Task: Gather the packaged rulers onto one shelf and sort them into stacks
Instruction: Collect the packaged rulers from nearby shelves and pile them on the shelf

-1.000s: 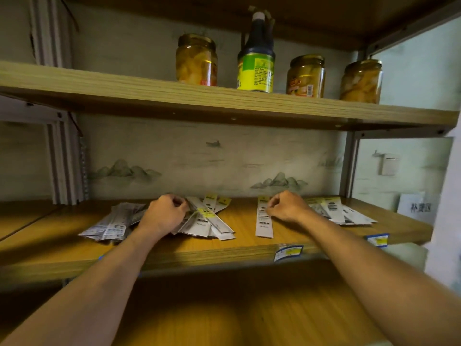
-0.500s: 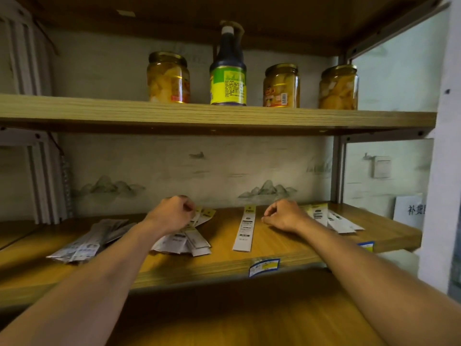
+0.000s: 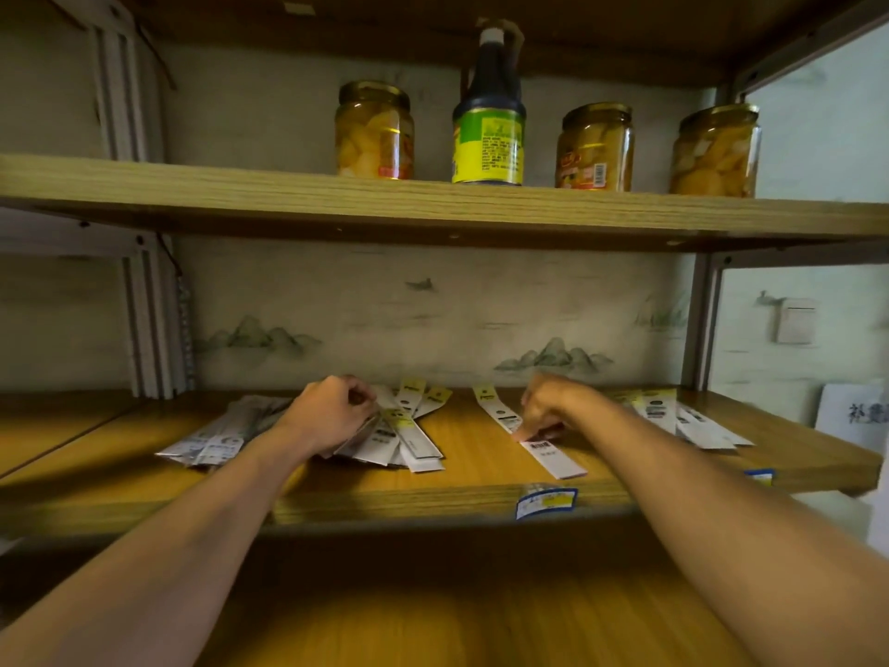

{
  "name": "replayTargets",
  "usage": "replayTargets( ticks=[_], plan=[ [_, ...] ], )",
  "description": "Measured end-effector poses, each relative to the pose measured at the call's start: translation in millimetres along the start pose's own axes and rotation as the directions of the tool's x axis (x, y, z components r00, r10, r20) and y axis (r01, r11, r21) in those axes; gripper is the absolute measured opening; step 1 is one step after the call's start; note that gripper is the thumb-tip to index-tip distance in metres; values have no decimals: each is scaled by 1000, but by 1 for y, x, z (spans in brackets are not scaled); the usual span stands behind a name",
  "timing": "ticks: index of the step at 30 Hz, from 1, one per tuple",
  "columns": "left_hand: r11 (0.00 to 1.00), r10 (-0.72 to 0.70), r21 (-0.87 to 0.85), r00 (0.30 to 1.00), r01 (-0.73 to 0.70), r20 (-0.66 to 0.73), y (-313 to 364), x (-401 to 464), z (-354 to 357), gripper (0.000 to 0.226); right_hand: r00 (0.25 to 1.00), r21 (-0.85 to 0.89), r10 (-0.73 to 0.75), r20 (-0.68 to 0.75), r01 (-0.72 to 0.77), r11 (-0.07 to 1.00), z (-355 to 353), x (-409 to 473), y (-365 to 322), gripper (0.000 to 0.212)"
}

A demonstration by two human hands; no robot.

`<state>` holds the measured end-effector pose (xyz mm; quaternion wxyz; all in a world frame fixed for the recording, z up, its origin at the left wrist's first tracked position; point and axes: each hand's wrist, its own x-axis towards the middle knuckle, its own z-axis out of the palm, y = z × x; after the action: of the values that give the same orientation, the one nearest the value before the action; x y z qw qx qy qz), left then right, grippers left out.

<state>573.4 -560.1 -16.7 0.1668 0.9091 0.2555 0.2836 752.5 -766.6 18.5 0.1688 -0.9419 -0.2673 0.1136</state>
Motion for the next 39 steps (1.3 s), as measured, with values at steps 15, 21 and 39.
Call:
replayTargets(
  ticks=[15,21,39],
  plan=[
    [997,-59,43,998,58,22,-5,-12,-17,22,960,319,-189,-209,249,914,-1,-6,-1,32],
    [998,-53,48,997,50,60,-9,-23,-23,24,943,477,-290,-165,333,813,27,-14,-49,38],
    [947,-176,-217,948,237,264,19,-27,-25,26,918,168,-331,-218,369,914,68,-5,-90,47]
  ],
)
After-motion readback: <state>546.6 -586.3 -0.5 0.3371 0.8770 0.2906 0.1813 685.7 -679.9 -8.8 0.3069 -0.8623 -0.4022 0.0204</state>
